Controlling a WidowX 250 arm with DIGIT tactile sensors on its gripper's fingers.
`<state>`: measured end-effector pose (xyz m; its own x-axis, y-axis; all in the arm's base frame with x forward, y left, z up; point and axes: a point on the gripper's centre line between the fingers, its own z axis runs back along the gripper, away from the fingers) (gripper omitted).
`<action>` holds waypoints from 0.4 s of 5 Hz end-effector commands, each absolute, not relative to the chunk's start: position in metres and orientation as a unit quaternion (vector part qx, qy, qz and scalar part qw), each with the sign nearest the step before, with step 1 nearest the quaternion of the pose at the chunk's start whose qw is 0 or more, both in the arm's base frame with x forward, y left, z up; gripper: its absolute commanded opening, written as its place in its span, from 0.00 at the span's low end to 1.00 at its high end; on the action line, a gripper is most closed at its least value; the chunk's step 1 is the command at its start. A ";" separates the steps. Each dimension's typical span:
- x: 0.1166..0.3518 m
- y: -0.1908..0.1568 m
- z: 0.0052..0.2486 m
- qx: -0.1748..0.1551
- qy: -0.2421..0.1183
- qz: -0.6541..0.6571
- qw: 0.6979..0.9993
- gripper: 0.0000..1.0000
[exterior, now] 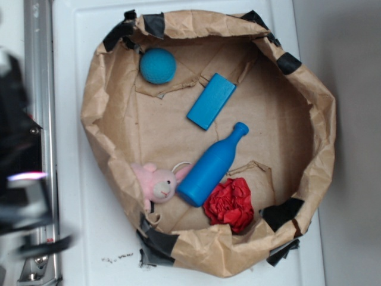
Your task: Grab the blue block.
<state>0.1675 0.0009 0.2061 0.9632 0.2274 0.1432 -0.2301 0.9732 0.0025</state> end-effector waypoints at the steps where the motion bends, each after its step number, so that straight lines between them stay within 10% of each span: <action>1: 0.257 0.031 0.134 0.033 -0.066 0.335 0.939 1.00; 2: 0.275 0.048 0.085 0.023 -0.071 0.426 0.902 1.00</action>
<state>0.2769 0.0308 0.0741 0.6615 0.7413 0.1137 -0.7468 0.6650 0.0090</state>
